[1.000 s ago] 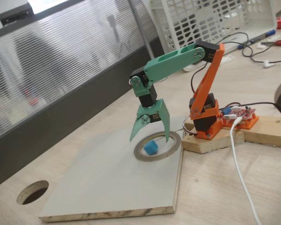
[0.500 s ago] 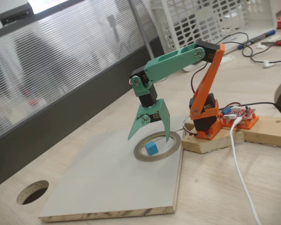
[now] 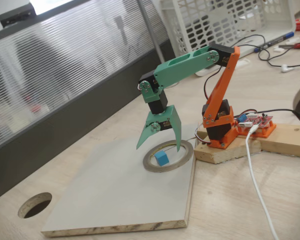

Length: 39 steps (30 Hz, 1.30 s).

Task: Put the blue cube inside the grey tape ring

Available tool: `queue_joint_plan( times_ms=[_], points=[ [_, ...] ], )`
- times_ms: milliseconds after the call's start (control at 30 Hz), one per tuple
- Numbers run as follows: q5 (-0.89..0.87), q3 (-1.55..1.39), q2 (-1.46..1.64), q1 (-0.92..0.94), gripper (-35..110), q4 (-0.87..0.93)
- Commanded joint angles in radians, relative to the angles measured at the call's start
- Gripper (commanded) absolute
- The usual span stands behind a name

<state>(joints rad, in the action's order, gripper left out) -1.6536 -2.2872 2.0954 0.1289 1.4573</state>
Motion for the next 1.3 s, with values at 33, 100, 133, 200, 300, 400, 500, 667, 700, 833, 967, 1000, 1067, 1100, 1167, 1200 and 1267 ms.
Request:
queue_joint_plan(
  times_ms=[33, 100, 133, 200, 300, 400, 500, 667, 700, 833, 967, 1000, 1067, 1100, 1167, 1200, 1267],
  points=[
    [-0.017, 0.014, 0.029, 0.014, 89, 0.069],
    [-0.018, 0.055, 0.028, 0.012, 89, 0.135],
    [-0.018, 0.094, 0.018, 0.012, 89, 0.176],
    [-0.018, 0.199, 0.014, 0.012, 89, 0.268],
    [-0.018, 0.365, 0.012, 0.012, 89, 0.393],
    [-0.018, 0.476, 0.011, 0.014, 89, 0.48],
    [-0.018, 0.512, -0.035, 0.014, 89, 0.538],
    [-0.018, 0.514, -0.078, 0.011, 88, 0.555],
    [-0.018, 0.514, -0.078, 0.011, 86, 0.555],
    [-0.017, 0.509, -0.08, 0.011, 76, 0.555],
    [-0.017, 0.514, -0.084, 0.011, 56, 0.555],
    [-0.017, 0.514, -0.08, 0.011, 50, 0.555],
    [-0.017, 0.514, -0.072, 0.011, 37, 0.555],
    [-0.017, 0.515, -0.071, 0.011, 30, 0.555],
    [-0.017, 0.515, -0.069, 0.011, 15, 0.555],
    [-0.017, 0.515, -0.069, 0.011, 8, 0.554],
    [-0.017, 0.515, -0.069, 0.008, -3, 0.552]
  ],
)
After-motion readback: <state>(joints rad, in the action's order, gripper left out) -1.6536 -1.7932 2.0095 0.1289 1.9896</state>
